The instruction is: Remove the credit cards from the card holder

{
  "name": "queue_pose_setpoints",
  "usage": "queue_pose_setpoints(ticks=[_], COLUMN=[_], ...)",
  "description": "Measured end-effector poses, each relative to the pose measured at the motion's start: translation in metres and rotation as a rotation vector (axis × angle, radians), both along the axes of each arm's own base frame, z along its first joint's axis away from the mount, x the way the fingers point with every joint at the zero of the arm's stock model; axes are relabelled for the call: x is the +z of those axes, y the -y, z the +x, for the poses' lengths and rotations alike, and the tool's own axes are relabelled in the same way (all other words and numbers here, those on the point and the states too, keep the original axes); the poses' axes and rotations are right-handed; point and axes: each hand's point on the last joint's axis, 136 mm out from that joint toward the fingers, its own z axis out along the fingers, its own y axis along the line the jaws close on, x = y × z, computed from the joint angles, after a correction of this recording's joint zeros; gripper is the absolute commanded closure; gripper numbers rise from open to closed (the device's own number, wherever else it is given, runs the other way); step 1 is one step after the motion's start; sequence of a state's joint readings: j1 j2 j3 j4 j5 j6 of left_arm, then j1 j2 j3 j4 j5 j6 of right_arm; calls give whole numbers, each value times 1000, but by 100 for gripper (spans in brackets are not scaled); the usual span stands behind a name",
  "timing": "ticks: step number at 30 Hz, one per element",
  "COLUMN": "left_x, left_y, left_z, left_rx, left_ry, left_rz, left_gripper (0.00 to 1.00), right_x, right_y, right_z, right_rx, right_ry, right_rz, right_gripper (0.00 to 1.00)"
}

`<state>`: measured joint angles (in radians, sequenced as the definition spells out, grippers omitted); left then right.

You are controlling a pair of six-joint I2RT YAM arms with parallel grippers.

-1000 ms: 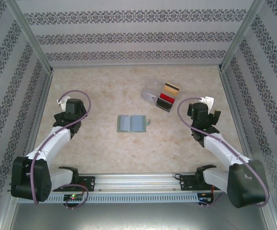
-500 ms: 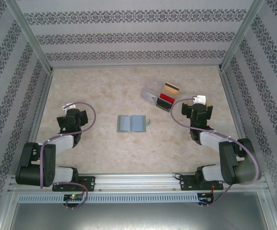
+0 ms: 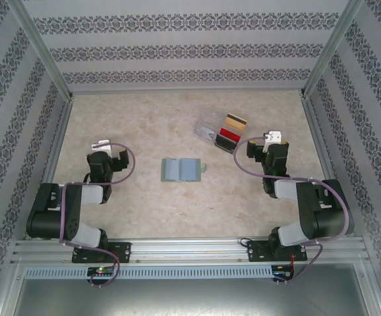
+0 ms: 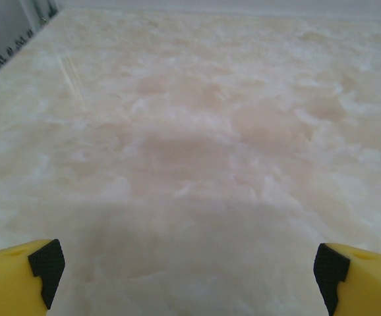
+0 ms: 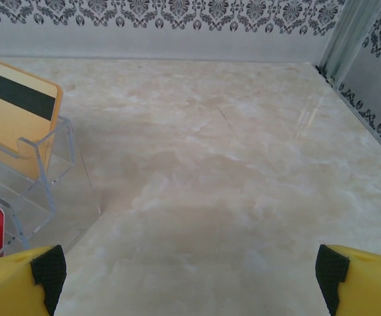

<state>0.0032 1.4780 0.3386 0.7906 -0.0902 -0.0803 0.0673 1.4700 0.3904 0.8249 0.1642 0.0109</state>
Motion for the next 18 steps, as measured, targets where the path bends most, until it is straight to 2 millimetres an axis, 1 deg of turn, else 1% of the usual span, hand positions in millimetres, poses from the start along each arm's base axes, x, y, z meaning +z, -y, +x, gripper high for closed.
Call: queue_pose_setpoints(ticks=[2,6,9,13,18], left_x=[-7,-11,-11,-8,-5], left_y=[2,5,6,6,6], left_z=[4,8,9,11,13], left_rx=[-14,-30,-34,-36,-43], left_ry=[-18,-28,-26,-19,-12], left_rz=[-4,-7,-9,-3,6], left_gripper=[1,1,1,0,1], right_x=[-4,-6,-5,-5,-5], right_y=[-2,-4,-3,4,3], right_z=[0,0,1,1,1], right_rx=[10,22,23,8,12], right_ry=[-3,-7,0,0,0], right_rz=[4,8,11,18,22], right_gripper=[2,2,2,2,2])
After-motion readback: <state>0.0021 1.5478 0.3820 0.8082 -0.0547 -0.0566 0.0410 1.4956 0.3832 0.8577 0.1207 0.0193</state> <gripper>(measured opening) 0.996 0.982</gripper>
